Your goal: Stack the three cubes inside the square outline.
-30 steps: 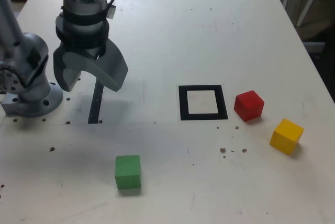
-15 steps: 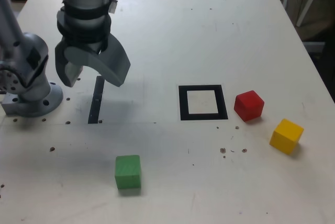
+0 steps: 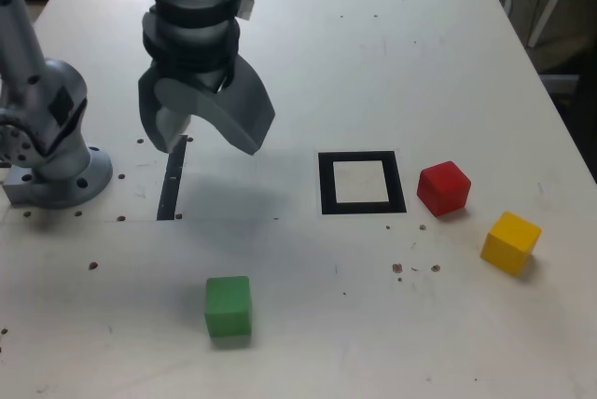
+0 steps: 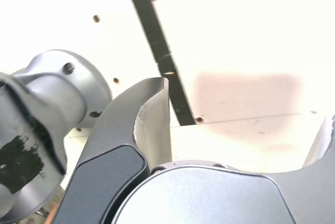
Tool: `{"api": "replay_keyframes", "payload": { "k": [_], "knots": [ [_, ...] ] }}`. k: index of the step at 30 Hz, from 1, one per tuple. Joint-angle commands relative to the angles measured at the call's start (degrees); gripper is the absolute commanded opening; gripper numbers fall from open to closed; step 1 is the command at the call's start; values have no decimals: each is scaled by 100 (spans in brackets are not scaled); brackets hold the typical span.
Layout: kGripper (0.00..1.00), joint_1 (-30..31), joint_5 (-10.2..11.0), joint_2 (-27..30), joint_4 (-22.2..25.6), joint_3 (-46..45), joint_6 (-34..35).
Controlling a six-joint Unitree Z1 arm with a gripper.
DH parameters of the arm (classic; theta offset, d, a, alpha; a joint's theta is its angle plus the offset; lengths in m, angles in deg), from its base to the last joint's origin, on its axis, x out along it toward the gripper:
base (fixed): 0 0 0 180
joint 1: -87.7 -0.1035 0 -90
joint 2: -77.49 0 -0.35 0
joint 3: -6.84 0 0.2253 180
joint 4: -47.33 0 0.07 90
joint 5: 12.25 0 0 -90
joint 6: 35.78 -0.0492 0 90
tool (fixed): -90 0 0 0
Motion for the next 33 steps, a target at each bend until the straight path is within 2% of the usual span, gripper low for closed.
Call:
{"api": "replay_keyframes", "payload": {
  "k": [1,5,12,17,21,33],
  "knots": [
    [100,131,76,-5,51,176,-105],
    [100,414,243,-133,156,699,-359],
    [100,528,318,-764,318,1524,-654],
    [100,593,655,-1074,591,2012,-980],
    [100,673,911,-1250,640,2382,-1571],
    [100,605,918,-2005,719,3438,-3225]
  ]
}}
